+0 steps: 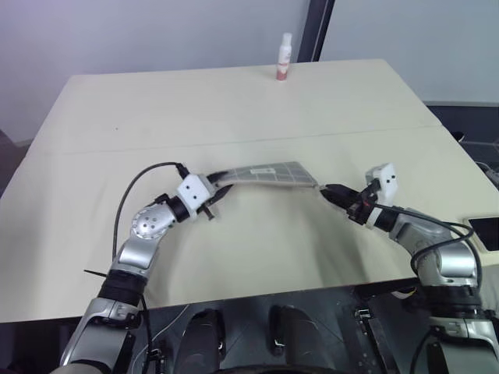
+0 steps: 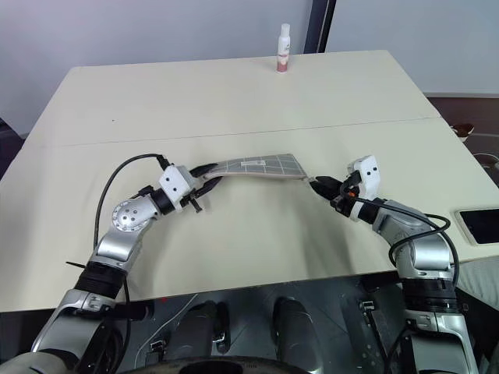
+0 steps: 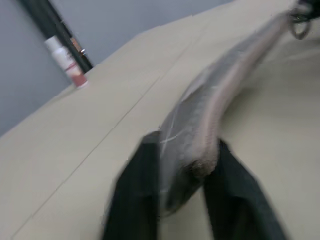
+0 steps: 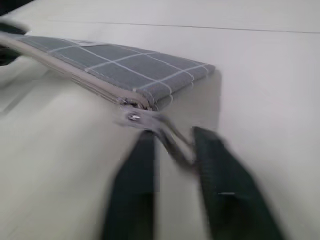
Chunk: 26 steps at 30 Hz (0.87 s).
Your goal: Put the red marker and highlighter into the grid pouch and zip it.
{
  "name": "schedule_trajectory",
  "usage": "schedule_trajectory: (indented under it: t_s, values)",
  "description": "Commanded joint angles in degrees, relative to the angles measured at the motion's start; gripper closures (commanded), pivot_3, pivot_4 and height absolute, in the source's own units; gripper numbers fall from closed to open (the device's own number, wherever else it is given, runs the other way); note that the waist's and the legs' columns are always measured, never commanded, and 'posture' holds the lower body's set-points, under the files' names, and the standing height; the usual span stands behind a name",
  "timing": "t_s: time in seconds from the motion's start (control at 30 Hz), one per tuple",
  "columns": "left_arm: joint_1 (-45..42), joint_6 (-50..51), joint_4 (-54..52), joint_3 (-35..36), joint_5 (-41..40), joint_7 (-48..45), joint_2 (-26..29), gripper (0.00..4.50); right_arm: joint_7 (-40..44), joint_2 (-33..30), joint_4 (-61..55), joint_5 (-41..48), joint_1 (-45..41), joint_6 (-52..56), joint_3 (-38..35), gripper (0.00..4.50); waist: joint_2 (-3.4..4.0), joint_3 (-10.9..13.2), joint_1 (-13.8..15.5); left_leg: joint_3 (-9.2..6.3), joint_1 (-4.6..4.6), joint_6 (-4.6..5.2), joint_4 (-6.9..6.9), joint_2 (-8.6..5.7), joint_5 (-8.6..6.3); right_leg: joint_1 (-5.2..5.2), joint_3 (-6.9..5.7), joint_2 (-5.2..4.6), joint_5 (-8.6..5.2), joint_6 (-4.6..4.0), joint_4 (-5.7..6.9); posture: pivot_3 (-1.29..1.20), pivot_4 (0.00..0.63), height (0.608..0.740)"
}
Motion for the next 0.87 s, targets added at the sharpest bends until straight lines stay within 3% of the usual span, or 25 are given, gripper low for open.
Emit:
schedule_trajectory:
  t_s: [0.03, 0.13, 0.27, 0.43, 0.57, 0.87]
  values:
    - [1.9, 3.4, -5.7, 2.9, -5.9, -2.6, 0.7, 1.39, 4.8, -2.9, -4.0, 1.7, 1.8, -1.0, -1.1, 1.53, 0.00, 0.0, 0.0, 0.00, -0.01, 0.00, 0.00, 0.00, 0.00, 0.00, 0.00, 0.00, 0.00, 0.00, -0.01, 0.00, 0.150, 0.740]
    - [4.7, 6.3, -8.6, 5.6, -9.2, -4.0, 2.4, 0.01, 10.5, -8.0, -8.8, 3.4, 5.2, 2.0, -0.3, 0.05, 0.00, 0.0, 0.0, 0.00, -0.02, 0.00, -0.01, 0.00, 0.00, 0.00, 0.01, -0.02, -0.01, 0.01, -0.04, 0.00, 0.150, 0.740]
    - [7.7, 9.7, -8.3, 12.7, -12.2, -1.5, 5.0, 0.01, 14.0, -13.1, -16.7, 6.9, 8.0, 5.0, -1.8, 0.05, 0.00, 0.0, -0.1, -0.04, 0.02, 0.00, -0.02, 0.04, -0.01, 0.00, 0.00, 0.03, -0.03, 0.00, -0.05, 0.00, 0.150, 0.740]
    - [10.8, 14.9, -10.3, 19.5, -16.4, 1.2, 5.6, 0.01, 14.2, -12.6, -19.4, 6.8, 11.6, 2.1, -3.1, 0.05, 0.00, 0.0, 0.1, -0.23, 0.07, -0.02, -0.02, 0.05, -0.01, 0.03, 0.00, 0.04, -0.13, 0.16, -0.06, 0.00, 0.150, 0.740]
    - [12.8, 14.0, -10.2, 20.6, -12.3, 3.9, 7.2, 0.01, 13.5, -11.6, -14.7, 1.4, 14.0, -5.3, -2.3, 0.05, -0.02, 0.0, 0.9, -0.13, -0.03, 0.00, -0.03, 0.02, -0.04, 0.02, 0.00, -0.07, -0.13, 0.17, -0.26, 0.00, 0.150, 0.740]
    - [11.0, 15.1, -4.5, 24.1, -14.9, 2.0, 9.8, 0.01, 16.5, -13.6, -11.1, 0.5, 14.8, -8.3, -2.6, 0.05, -0.02, 0.0, 1.3, -0.03, -0.01, -0.01, -0.06, 0.06, -0.06, -0.01, -0.06, -0.04, -0.13, 0.15, -0.27, 0.00, 0.150, 0.740]
